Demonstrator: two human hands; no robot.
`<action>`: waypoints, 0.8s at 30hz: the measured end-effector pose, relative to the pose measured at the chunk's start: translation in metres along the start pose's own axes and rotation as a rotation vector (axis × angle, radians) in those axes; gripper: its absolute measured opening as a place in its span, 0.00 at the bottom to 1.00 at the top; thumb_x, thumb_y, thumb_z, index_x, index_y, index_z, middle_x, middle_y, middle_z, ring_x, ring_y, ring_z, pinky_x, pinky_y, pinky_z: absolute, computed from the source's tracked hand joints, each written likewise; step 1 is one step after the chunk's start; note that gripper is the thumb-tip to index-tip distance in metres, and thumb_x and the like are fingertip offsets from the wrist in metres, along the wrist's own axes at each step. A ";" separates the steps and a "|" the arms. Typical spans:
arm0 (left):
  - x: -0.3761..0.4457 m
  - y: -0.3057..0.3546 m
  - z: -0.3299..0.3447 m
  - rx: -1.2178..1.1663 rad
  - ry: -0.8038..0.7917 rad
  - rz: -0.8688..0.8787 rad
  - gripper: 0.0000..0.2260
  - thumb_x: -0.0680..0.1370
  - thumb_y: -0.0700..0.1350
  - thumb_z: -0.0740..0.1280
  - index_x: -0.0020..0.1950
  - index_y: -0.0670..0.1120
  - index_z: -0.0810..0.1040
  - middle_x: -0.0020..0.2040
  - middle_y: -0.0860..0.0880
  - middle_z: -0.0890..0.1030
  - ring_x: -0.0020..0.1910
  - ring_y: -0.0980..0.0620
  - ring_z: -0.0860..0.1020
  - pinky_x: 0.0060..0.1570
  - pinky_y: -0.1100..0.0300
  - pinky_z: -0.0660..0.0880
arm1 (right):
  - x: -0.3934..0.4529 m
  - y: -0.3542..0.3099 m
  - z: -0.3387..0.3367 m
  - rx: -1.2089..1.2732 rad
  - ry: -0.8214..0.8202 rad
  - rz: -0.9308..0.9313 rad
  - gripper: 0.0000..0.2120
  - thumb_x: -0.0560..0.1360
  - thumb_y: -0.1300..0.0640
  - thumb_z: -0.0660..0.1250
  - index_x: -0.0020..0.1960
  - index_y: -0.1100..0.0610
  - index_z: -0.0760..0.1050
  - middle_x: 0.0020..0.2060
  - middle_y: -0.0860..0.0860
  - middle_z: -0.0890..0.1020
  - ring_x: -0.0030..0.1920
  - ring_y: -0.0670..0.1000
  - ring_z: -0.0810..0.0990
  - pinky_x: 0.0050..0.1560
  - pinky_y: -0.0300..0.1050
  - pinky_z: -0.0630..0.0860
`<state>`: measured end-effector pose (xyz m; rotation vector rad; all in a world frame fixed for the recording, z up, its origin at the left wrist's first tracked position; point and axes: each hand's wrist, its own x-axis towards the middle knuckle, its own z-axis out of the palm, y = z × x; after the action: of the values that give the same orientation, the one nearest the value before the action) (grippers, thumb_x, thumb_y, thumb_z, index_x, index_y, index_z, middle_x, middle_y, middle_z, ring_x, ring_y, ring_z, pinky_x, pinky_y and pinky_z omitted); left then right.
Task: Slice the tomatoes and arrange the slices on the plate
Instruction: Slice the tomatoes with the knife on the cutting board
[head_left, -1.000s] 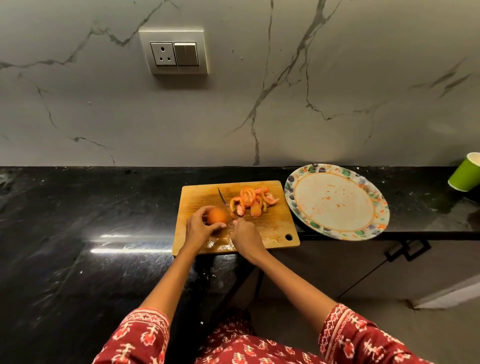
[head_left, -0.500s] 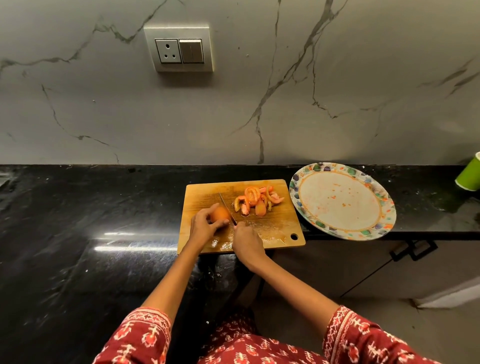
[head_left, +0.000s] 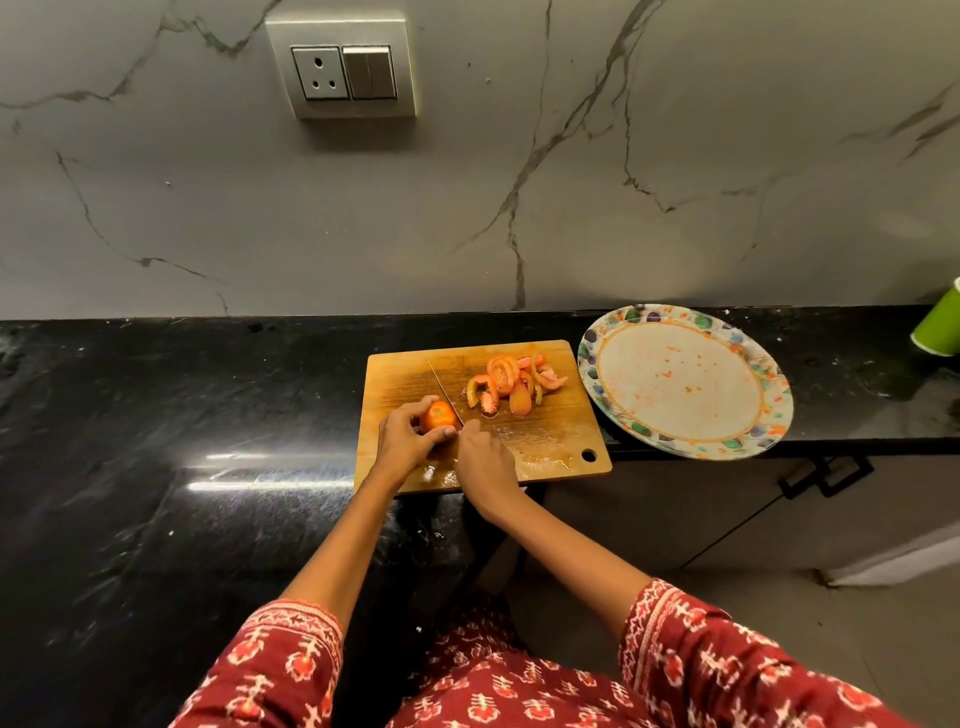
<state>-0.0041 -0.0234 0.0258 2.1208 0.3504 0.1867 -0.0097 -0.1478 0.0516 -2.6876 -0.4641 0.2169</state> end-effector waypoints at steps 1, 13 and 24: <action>0.000 0.000 0.001 0.001 0.004 0.003 0.24 0.70 0.40 0.74 0.65 0.41 0.73 0.63 0.42 0.75 0.64 0.46 0.72 0.61 0.56 0.69 | -0.003 0.003 0.002 -0.022 0.002 -0.002 0.11 0.80 0.66 0.49 0.58 0.64 0.67 0.53 0.60 0.79 0.53 0.60 0.79 0.45 0.48 0.72; 0.001 0.000 -0.006 -0.024 -0.054 -0.027 0.24 0.71 0.39 0.73 0.65 0.41 0.73 0.64 0.42 0.75 0.64 0.46 0.71 0.61 0.56 0.69 | -0.002 0.001 0.003 0.014 -0.034 0.000 0.11 0.79 0.67 0.49 0.58 0.65 0.67 0.53 0.62 0.78 0.54 0.61 0.78 0.46 0.49 0.73; 0.003 0.007 -0.009 0.006 -0.102 -0.080 0.26 0.71 0.41 0.72 0.68 0.43 0.71 0.67 0.43 0.72 0.65 0.46 0.70 0.63 0.52 0.69 | 0.000 -0.001 0.006 0.008 -0.043 0.028 0.11 0.80 0.66 0.49 0.58 0.64 0.67 0.53 0.60 0.78 0.54 0.59 0.79 0.47 0.48 0.74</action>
<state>-0.0026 -0.0186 0.0365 2.1089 0.3750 0.0305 -0.0116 -0.1449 0.0468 -2.6870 -0.4378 0.2849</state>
